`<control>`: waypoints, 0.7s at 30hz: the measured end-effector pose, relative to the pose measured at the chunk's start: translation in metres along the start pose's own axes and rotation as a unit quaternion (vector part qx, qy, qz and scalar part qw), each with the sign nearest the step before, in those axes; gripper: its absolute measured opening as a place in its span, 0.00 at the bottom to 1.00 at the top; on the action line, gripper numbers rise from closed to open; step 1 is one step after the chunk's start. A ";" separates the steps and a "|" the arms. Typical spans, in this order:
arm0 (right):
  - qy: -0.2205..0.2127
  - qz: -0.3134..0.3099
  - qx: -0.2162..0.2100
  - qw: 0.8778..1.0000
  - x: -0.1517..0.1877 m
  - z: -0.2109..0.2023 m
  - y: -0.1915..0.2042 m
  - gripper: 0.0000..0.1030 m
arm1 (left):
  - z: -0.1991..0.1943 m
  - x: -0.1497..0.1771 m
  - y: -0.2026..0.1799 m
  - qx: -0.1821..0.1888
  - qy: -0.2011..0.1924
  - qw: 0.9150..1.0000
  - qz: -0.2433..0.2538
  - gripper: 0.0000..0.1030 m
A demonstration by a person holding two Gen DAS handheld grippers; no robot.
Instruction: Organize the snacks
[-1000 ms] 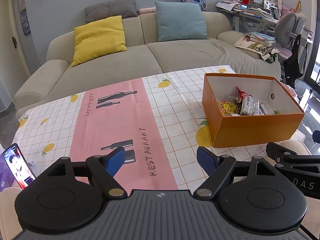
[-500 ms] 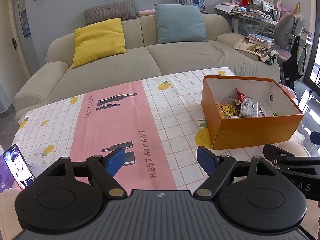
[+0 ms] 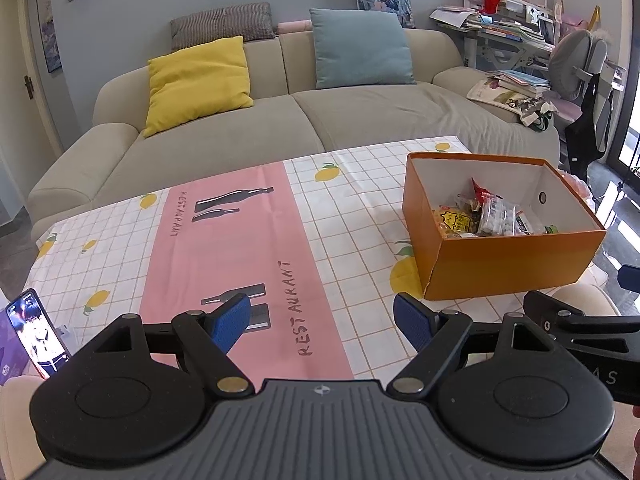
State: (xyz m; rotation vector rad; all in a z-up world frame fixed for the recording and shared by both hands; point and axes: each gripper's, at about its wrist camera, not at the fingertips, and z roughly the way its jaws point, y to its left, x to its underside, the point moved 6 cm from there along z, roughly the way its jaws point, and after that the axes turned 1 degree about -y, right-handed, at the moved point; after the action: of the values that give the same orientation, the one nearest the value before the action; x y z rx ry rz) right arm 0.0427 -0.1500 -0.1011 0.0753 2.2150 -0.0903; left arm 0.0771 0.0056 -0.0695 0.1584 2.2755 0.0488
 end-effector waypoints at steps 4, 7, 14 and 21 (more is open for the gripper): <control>0.000 0.000 0.000 1.000 0.000 0.000 0.000 0.97 | 0.000 0.000 0.000 0.000 0.000 1.000 0.000 0.92; 0.000 0.000 0.000 1.000 0.000 0.000 0.001 0.97 | 0.000 0.000 0.000 0.001 0.000 1.000 -0.001 0.92; 0.001 0.000 0.000 1.000 0.000 0.000 0.003 0.97 | 0.000 0.001 0.000 0.001 0.002 1.000 -0.003 0.92; 0.002 -0.004 -0.003 1.000 0.002 0.001 0.006 0.97 | 0.001 0.002 -0.001 0.002 0.004 1.000 -0.004 0.92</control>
State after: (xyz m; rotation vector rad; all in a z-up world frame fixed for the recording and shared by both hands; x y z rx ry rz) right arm 0.0431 -0.1442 -0.1034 0.0631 2.2205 -0.0881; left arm 0.0761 0.0050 -0.0715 0.1527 2.2837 0.0400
